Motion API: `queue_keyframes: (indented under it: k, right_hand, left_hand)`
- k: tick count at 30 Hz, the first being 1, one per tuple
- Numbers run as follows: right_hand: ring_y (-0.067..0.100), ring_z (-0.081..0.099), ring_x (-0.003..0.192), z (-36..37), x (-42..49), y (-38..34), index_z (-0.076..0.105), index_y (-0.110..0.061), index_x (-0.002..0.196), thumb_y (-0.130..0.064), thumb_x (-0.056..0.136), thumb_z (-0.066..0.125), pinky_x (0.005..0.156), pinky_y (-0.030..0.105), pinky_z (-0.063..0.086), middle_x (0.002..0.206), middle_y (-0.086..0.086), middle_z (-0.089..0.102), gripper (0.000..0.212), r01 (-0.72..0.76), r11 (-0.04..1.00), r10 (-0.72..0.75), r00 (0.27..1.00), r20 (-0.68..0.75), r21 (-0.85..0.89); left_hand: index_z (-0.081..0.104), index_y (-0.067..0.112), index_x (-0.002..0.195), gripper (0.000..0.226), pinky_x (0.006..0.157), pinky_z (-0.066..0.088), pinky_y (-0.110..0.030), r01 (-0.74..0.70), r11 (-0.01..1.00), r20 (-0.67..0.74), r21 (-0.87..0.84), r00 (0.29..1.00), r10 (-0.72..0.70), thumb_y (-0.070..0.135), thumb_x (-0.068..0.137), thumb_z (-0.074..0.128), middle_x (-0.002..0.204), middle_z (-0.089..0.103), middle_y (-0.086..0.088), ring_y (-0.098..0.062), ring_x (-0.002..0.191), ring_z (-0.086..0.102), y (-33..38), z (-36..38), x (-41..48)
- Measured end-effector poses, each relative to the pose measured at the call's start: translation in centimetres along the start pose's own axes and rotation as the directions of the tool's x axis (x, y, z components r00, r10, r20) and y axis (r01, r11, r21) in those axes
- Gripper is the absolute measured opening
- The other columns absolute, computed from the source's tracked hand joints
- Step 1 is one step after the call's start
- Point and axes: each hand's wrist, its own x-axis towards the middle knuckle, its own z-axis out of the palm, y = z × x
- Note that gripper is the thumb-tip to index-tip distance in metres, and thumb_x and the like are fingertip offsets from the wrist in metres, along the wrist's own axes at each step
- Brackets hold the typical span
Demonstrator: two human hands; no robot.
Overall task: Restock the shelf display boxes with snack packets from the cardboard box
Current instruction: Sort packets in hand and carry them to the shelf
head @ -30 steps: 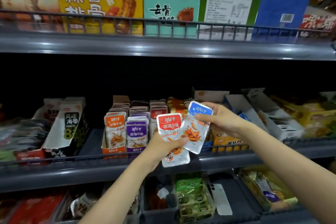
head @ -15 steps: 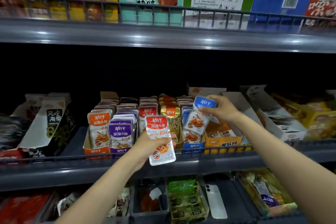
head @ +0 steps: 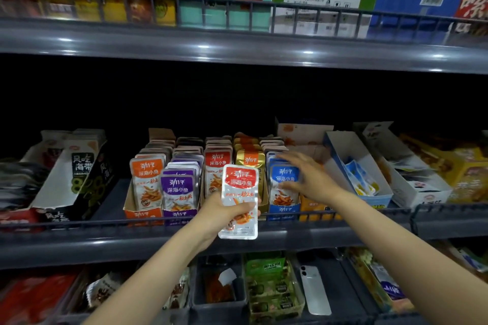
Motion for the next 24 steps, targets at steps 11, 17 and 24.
queue_keyframes:
  k: [11, 17, 24]
  right_hand:
    - [0.012, 0.067, 0.101, -1.9, -0.1, -10.8, 0.048, -0.022, 0.129, -0.013, 0.082, 0.069, 0.083, 0.024, 0.056, 0.113, 0.002, 0.067, 0.052, -0.03, 0.739, -0.07, 0.99, 0.121, 0.673]
    - [0.011, 0.068, 0.099, -2.8, 0.7, -12.6, 0.052, -0.035, 0.119, -0.01, 0.083, 0.068, 0.075, 0.024, 0.057, 0.108, -0.001, 0.07, 0.047, -0.032, 0.652, -0.034, 0.997, 0.071, 0.758]
    - [0.015, 0.069, 0.097, -2.0, 1.6, -13.6, 0.055, -0.031, 0.118, -0.003, 0.084, 0.063, 0.071, 0.023, 0.056, 0.1, -0.001, 0.073, 0.045, -0.076, 0.547, -0.013, 0.995, 0.099, 0.834]
  left_hand:
    - [0.064, 0.025, 0.103, 0.016, 0.068, 0.054, -0.018, -0.244, 0.969, -0.08, 0.037, 0.966, 0.246, 0.03, 0.087, 0.064, 0.096, 0.073, 0.005, -0.009, 0.088, 0.07, 2.4, -1.3, -3.0]
    - [0.062, 0.02, 0.109, 0.027, 0.056, 0.055, -0.021, -0.142, 0.978, -0.033, -0.155, 0.99, 0.139, 0.036, 0.096, 0.045, 0.107, 0.07, 0.003, -0.011, 0.093, 0.068, 3.2, -3.8, -4.4]
    - [0.063, 0.012, 0.107, 0.027, 0.076, 0.057, -0.023, -0.133, 0.915, -0.026, -0.382, 0.991, 0.133, 0.031, 0.093, 0.051, 0.103, 0.073, -0.008, -0.018, 0.096, 0.069, 2.8, -4.9, -3.7]
